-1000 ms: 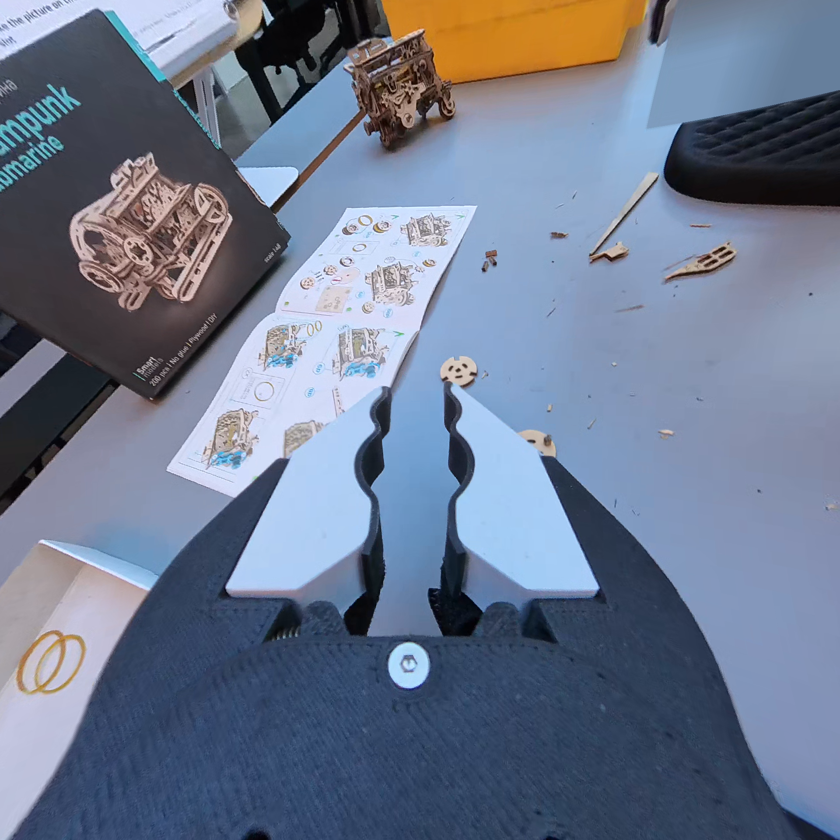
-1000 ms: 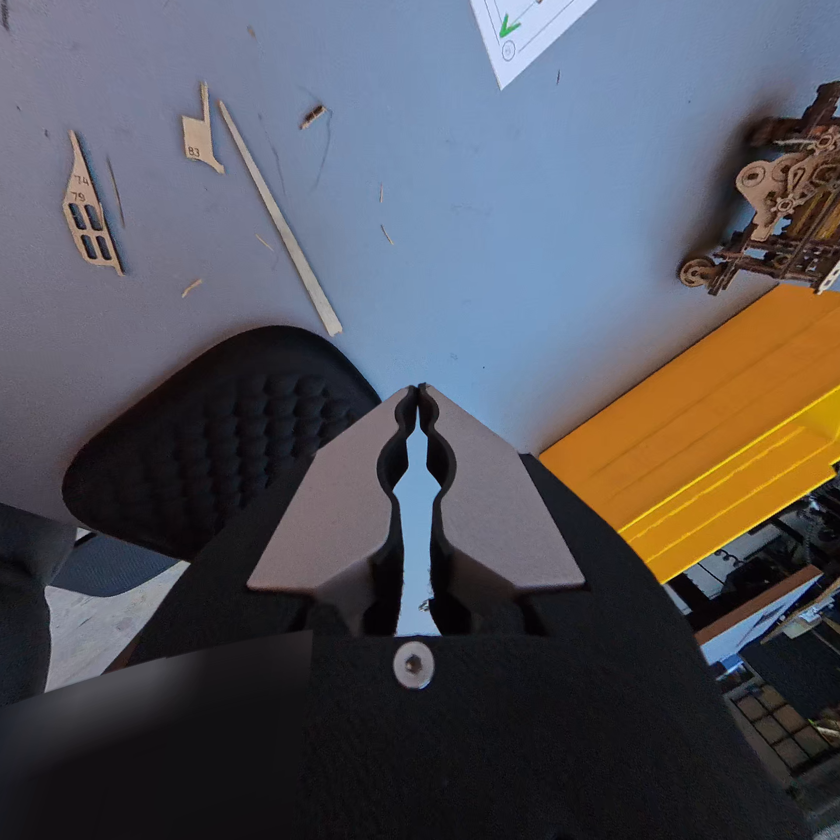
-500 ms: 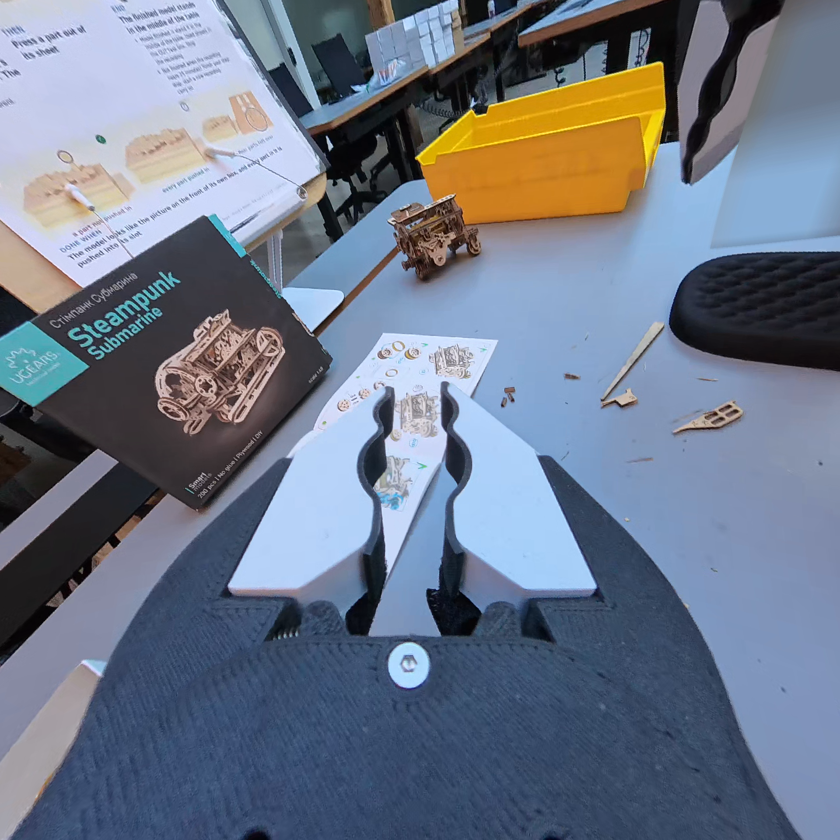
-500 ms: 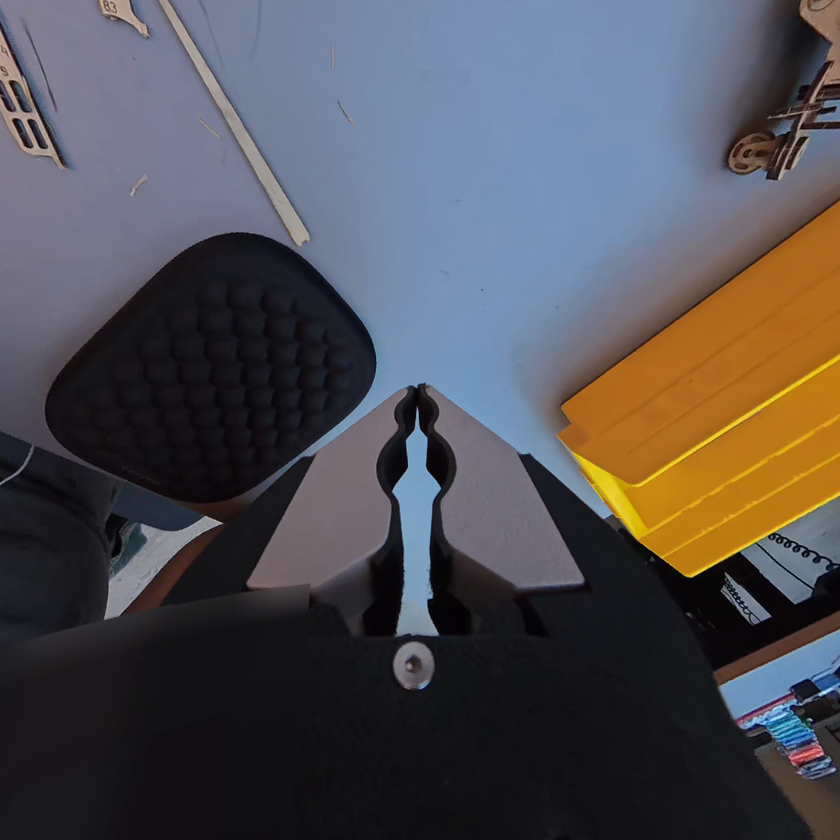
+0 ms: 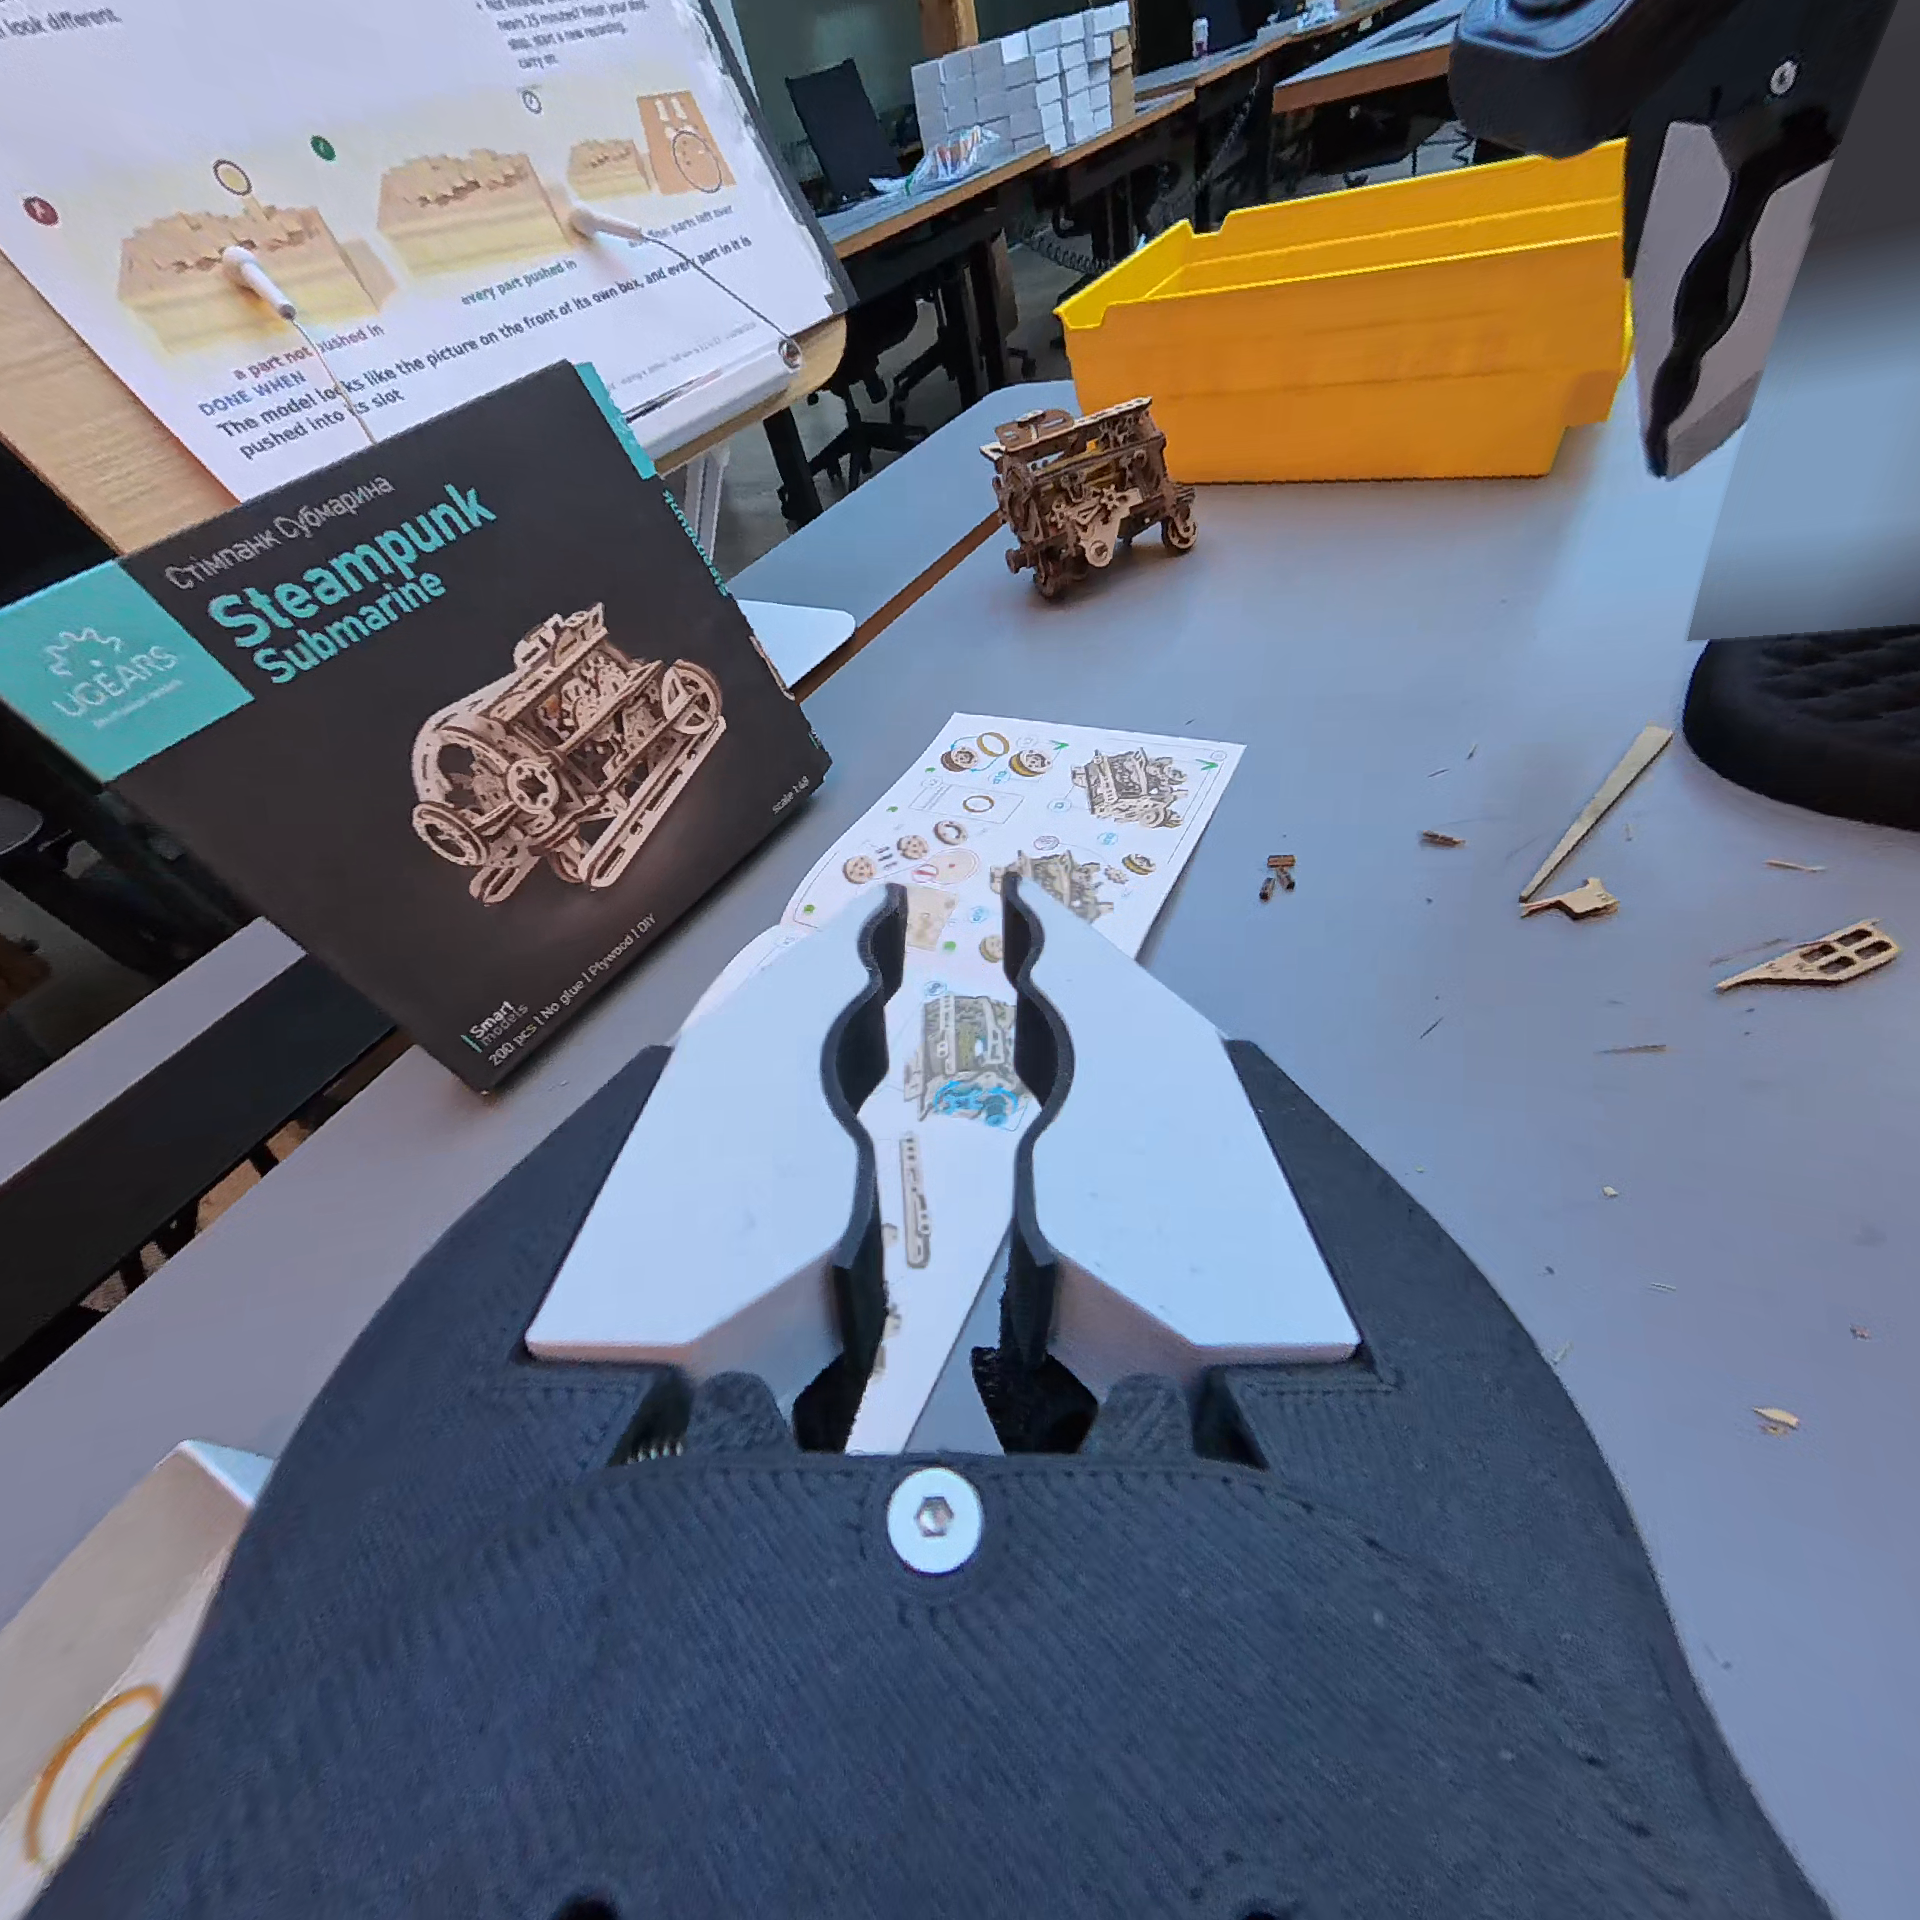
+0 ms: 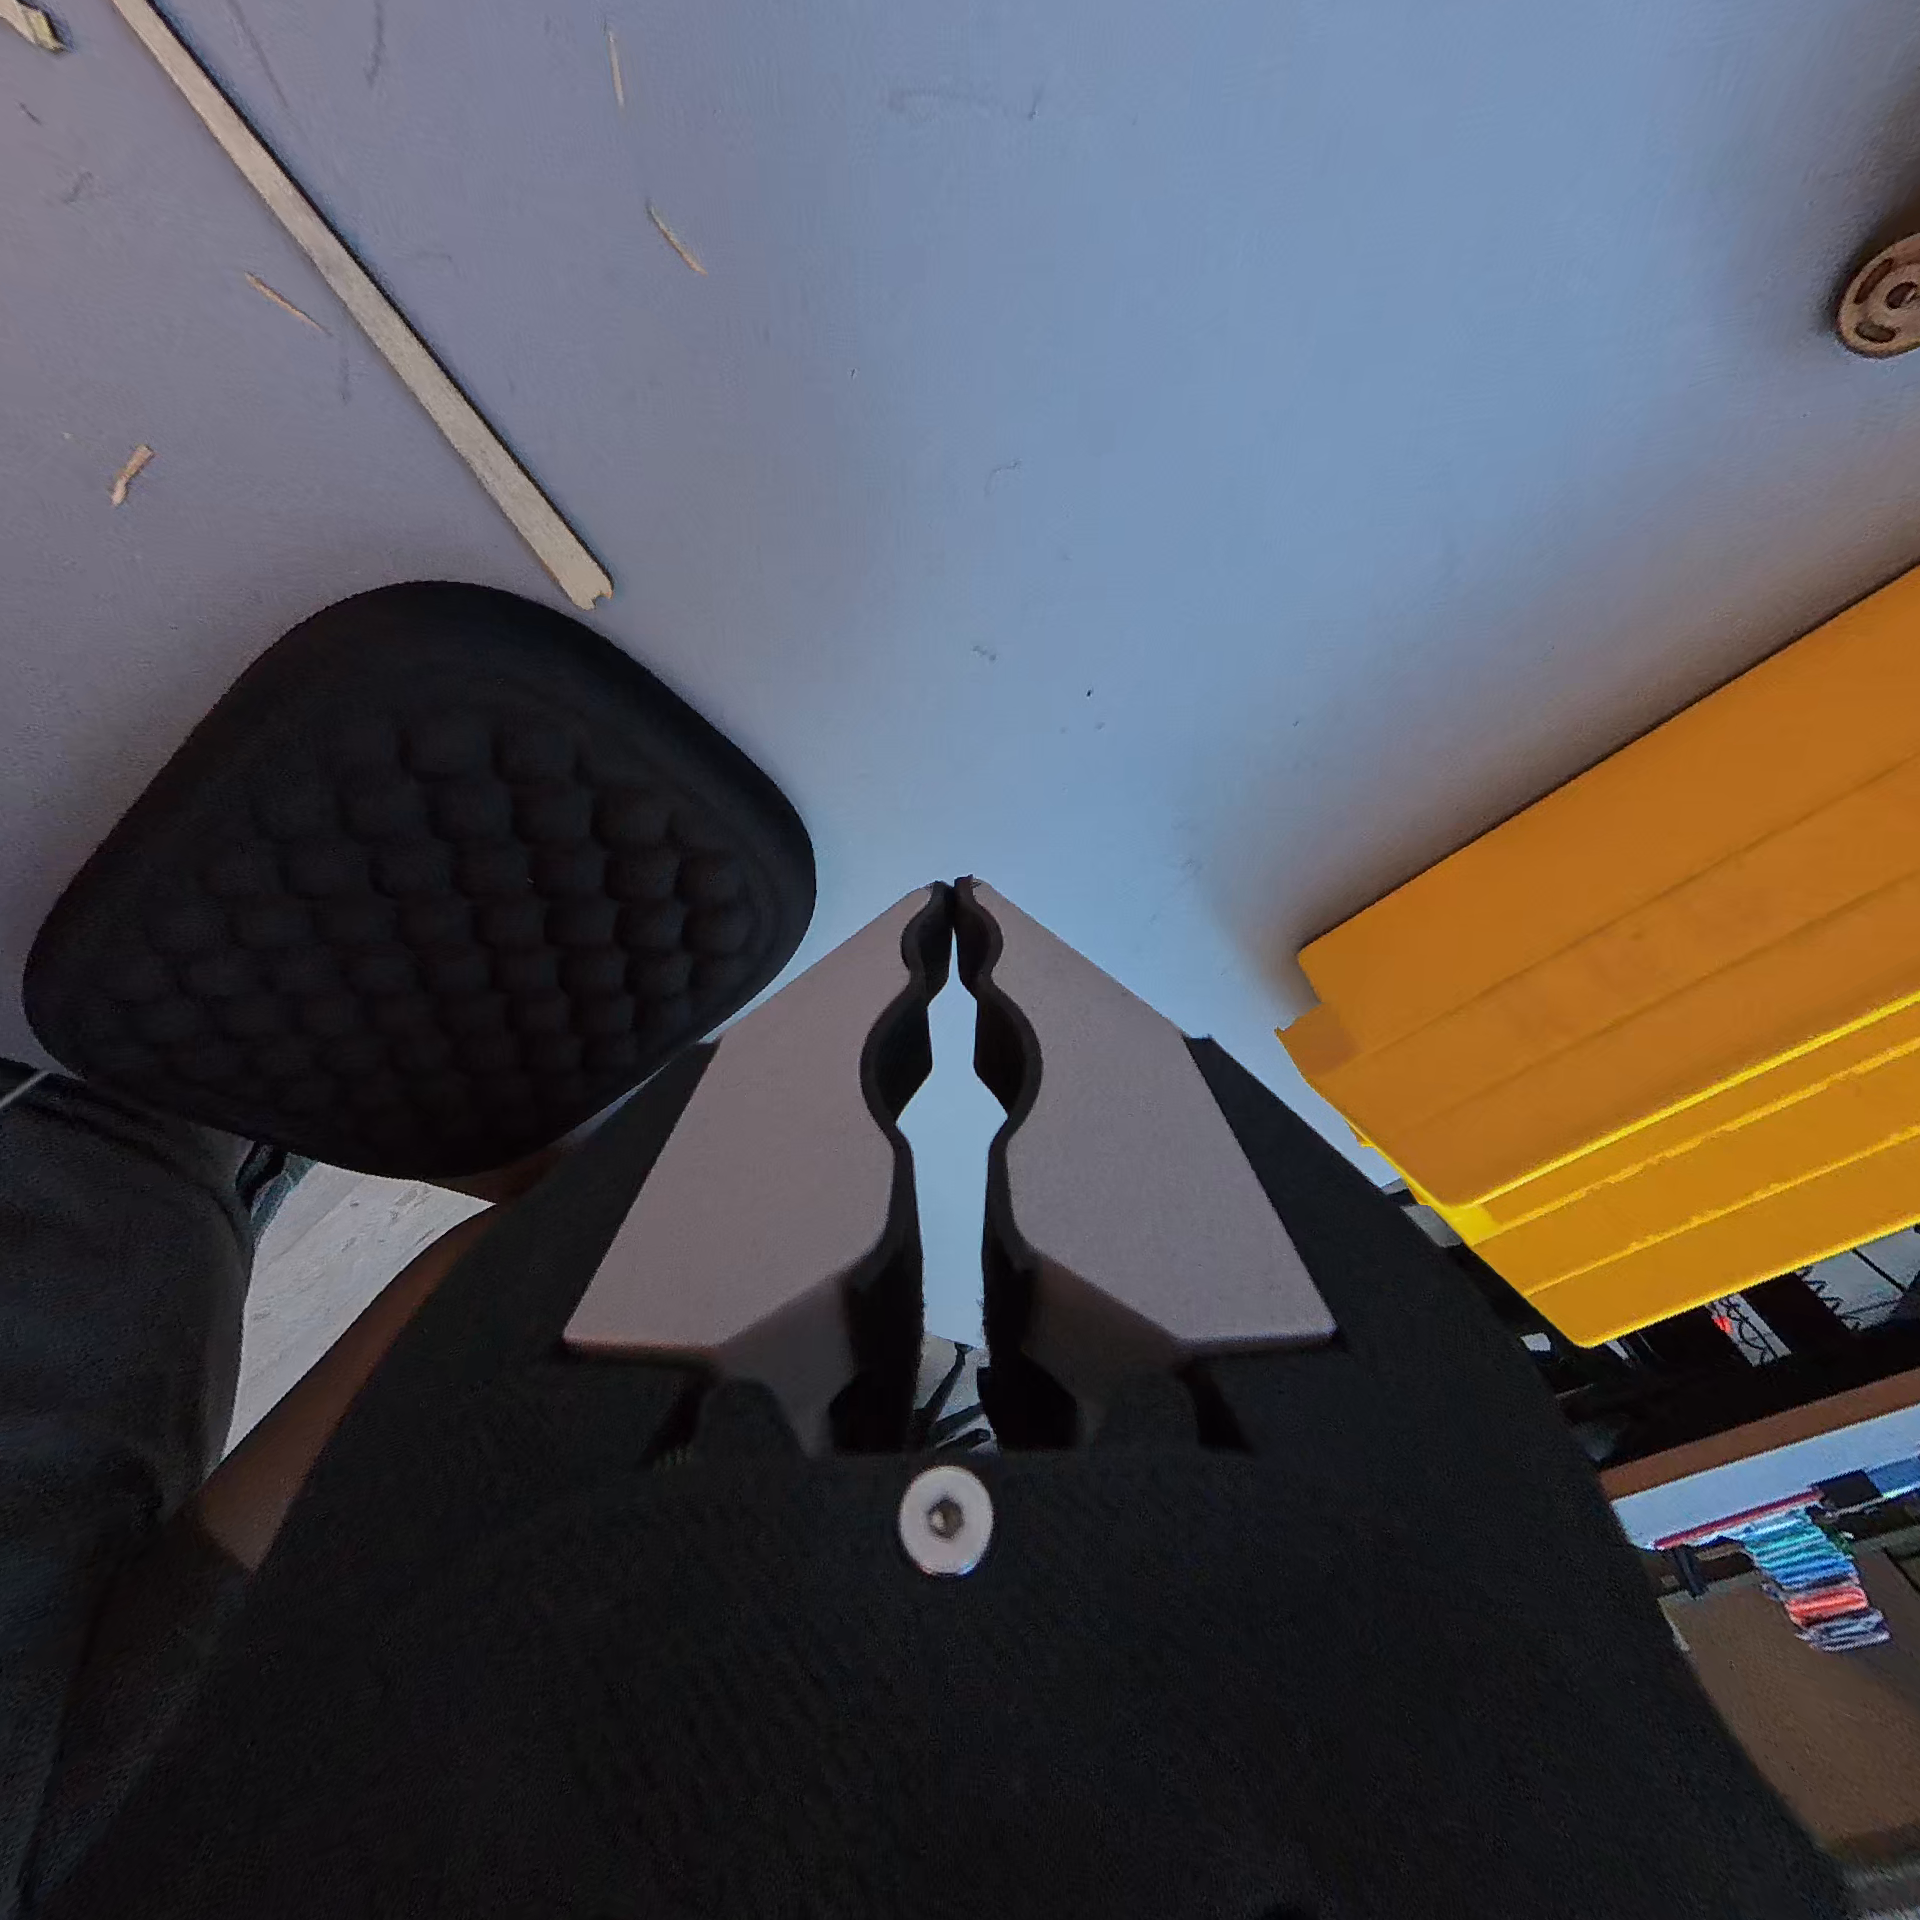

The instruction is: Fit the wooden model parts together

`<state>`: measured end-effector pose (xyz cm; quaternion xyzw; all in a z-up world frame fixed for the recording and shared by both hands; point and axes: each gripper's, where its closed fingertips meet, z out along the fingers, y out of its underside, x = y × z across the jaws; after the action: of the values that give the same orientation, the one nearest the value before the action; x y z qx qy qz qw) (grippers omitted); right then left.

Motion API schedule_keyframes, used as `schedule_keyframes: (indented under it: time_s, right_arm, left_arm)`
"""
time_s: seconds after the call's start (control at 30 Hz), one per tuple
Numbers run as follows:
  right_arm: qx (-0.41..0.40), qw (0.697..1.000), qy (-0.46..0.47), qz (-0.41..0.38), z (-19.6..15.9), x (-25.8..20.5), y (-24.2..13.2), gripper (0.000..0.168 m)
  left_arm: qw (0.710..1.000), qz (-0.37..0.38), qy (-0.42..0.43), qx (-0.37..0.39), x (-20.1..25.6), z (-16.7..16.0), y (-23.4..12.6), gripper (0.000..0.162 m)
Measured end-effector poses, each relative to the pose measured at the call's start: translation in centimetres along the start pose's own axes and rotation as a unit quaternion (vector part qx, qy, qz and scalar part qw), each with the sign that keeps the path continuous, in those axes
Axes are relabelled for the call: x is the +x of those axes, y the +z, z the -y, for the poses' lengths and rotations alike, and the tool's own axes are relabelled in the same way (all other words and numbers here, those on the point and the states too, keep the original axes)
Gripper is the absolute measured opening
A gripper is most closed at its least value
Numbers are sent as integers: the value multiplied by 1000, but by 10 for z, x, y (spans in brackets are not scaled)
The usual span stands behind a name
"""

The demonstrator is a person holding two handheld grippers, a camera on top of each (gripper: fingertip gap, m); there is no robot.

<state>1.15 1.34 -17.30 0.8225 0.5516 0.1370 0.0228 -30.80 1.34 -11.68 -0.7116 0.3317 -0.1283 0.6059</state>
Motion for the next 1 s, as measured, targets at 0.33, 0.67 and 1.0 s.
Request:
schedule_keyframes:
  time_s: [0.33, 0.67, 1.0]
  right_arm:
    - [-14, 1000, 14, -17, 8, 5, 1, 0]
    - [-40, 999, -3, -37, 8, 0, 5, 0]
    - [-25, 999, 2, -28, 3, 7, 3, 0]
  left_arm:
    - [996, 20, -43, 71, -16, 12, -15, 15]
    - [998, 17, -34, 48, -4, 4, -8, 16]
    - [998, 34, -37, 23, -12, -9, -7, 16]
